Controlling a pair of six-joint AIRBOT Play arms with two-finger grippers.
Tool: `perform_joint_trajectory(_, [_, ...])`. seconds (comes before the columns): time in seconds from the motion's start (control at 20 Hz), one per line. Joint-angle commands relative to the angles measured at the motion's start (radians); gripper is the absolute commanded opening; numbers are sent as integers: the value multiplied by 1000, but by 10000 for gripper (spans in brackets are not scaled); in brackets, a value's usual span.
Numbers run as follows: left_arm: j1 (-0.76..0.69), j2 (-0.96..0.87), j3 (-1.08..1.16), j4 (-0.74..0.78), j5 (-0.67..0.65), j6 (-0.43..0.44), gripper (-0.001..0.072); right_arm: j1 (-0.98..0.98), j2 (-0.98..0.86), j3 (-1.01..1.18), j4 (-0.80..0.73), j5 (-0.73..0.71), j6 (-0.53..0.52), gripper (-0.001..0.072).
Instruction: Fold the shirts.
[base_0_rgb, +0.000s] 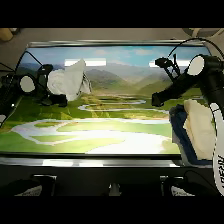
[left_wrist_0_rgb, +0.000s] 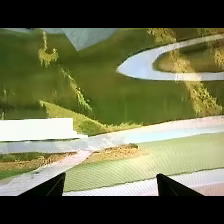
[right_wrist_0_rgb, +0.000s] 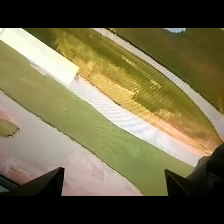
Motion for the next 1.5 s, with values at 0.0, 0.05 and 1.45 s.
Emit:
perform_joint_trajectory(0.0, [0,0,0,0,0,0,662,1,0,0,0,0,0,681])
perform_joint_trajectory(0.05, [0,0,0,0,0,0,662,1,0,0,0,0,0,681])
perform_joint_trajectory(1.45, [193,-558,443,-145,146,-185,689,1,-1,0,-79,-354,-30,681])
